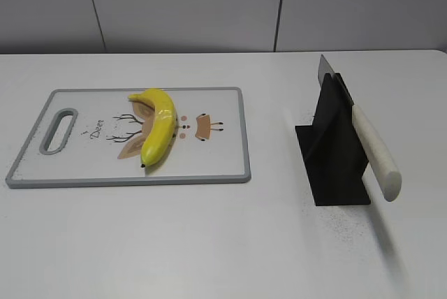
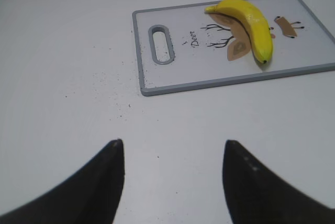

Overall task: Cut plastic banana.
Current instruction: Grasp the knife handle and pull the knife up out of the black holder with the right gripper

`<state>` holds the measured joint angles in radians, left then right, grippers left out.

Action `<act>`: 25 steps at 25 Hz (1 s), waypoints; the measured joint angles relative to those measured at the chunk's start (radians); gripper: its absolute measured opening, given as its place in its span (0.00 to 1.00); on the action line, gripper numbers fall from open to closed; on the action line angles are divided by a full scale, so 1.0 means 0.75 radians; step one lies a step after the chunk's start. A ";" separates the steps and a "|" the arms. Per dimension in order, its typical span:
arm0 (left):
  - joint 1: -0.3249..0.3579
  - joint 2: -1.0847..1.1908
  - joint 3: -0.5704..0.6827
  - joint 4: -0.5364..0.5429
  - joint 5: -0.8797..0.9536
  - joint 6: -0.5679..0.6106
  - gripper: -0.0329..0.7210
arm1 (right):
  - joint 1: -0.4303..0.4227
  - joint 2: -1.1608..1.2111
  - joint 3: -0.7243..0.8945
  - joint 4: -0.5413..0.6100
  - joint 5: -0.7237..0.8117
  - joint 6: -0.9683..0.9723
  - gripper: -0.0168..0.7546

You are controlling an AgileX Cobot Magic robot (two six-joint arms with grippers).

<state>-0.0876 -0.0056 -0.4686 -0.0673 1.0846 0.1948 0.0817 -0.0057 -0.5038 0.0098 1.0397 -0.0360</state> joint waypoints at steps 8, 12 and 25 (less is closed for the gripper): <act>0.000 0.000 0.000 0.000 0.000 0.000 0.82 | 0.000 0.000 0.000 0.000 0.000 0.000 0.79; 0.000 0.000 0.000 0.000 0.000 0.000 0.82 | 0.000 0.000 0.000 0.000 0.000 0.000 0.79; 0.000 0.000 0.000 0.000 0.000 0.000 0.82 | 0.000 0.000 0.000 0.000 0.000 0.000 0.79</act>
<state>-0.0876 -0.0056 -0.4686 -0.0673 1.0846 0.1948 0.0817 -0.0057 -0.5038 0.0098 1.0397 -0.0360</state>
